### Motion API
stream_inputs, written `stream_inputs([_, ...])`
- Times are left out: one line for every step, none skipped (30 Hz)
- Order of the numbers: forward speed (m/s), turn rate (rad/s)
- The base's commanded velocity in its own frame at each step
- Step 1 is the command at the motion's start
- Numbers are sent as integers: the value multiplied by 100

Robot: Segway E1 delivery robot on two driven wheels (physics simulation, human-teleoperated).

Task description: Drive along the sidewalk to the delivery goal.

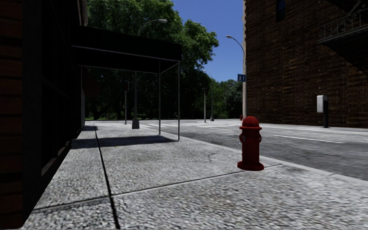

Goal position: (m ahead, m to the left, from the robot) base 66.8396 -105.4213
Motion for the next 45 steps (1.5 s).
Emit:
stream_inputs([200,39])
stream_inputs([200,39])
stream_inputs([200,39])
stream_inputs([200,39])
stream_inputs([200,39])
stream_inputs([200,40])
stream_inputs([200,42])
stream_inputs([200,42])
stream_inputs([200,43])
stream_inputs([200,43])
stream_inputs([200,43])
stream_inputs([200,43])
stream_inputs([200,43])
stream_inputs([200,43])
stream_inputs([200,43])
stream_inputs([200,43])
stream_inputs([200,43])
stream_inputs([200,43])
stream_inputs([200,43])
stream_inputs([200,43])
stream_inputs([200,43])
stream_inputs([200,43])
stream_inputs([200,43])
stream_inputs([200,43])
stream_inputs([200,43])
stream_inputs([200,43])
stream_inputs([200,43])
stream_inputs([200,43])
stream_inputs([200,43])
stream_inputs([200,43])
stream_inputs([200,43])
stream_inputs([200,43])
stream_inputs([200,43])
stream_inputs([200,43])
stream_inputs([200,43])
stream_inputs([200,43])
stream_inputs([200,43])
stream_inputs([200,43])
stream_inputs([200,32])
stream_inputs([200,0])
stream_inputs([200,0])
stream_inputs([200,0])
stream_inputs([200,0])
stream_inputs([200,0])
stream_inputs([200,0])
